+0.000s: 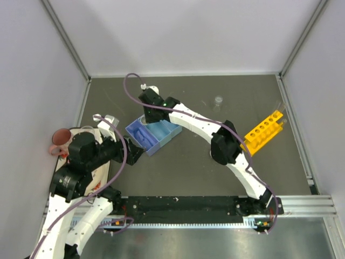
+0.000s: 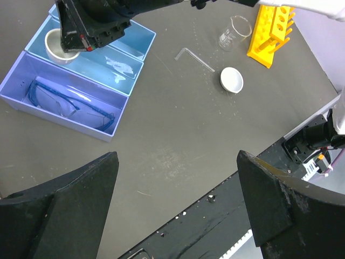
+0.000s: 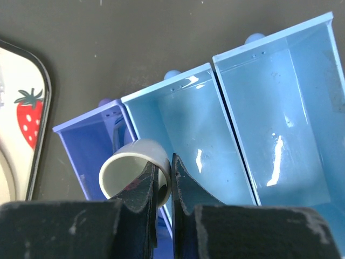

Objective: Organize the chemistry lab equipment

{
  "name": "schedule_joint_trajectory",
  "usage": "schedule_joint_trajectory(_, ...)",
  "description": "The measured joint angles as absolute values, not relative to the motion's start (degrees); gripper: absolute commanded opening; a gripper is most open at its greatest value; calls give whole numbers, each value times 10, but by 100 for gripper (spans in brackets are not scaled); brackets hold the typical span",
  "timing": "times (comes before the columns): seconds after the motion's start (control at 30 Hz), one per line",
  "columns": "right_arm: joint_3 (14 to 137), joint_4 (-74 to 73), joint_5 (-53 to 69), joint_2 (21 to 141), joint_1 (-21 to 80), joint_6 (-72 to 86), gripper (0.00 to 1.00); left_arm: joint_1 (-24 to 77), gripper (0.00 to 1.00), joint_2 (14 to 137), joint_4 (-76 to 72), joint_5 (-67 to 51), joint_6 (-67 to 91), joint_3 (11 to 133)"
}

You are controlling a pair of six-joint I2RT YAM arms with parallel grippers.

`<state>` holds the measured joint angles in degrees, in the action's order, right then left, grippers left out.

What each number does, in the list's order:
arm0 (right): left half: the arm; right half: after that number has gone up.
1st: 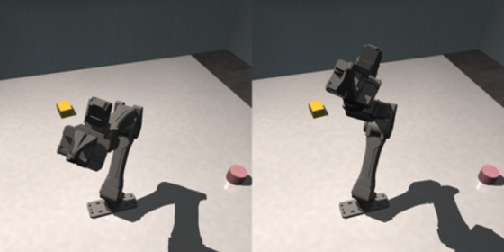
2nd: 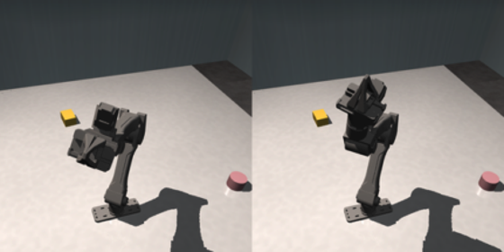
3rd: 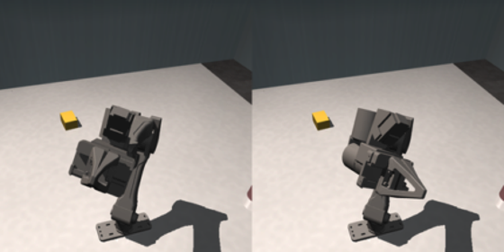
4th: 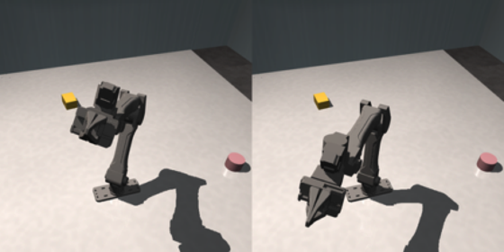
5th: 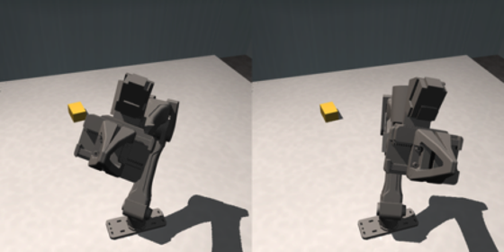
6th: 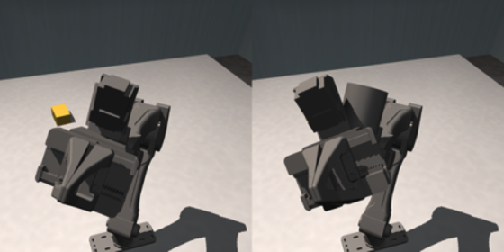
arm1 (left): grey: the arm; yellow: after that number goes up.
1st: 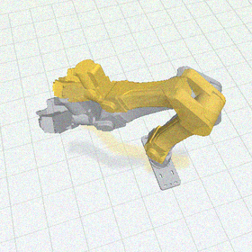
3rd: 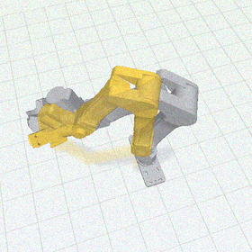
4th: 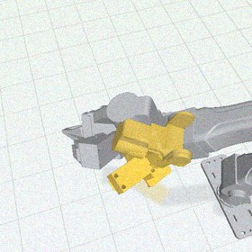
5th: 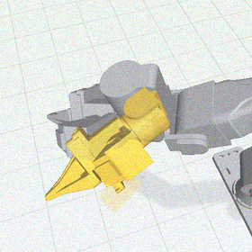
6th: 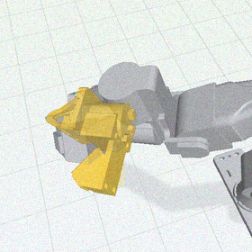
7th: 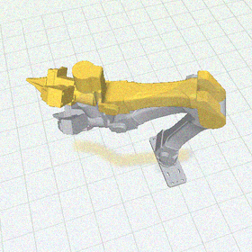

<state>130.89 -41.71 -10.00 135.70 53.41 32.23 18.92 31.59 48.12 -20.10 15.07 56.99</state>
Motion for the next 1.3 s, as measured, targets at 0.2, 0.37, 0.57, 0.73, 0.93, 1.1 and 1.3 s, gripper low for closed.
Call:
schedule_joint_trajectory(0.2,1309,-416,-104,1375,530,333,0,189,96,315,482,-201,151,569)
schedule_joint_trajectory(0.37,1308,-414,-114,1375,524,342,0,192,96,315,482,-201,151,568)
schedule_joint_trajectory(0.57,1309,-411,-121,1380,512,355,0,192,96,315,482,-201,151,568)
schedule_joint_trajectory(0.73,1309,-405,-121,1401,508,363,0,192,96,315,482,-201,151,568)
schedule_joint_trajectory(0.93,1309,-398,-112,1428,509,376,0,193,96,315,482,-201,151,564)
schedule_joint_trajectory(1.1,1309,-394,-108,1440,510,378,0,194,96,315,482,-201,151,562)
schedule_joint_trajectory(1.3,1309,-394,-109,1441,510,378,0,196,96,315,482,-201,151,560)
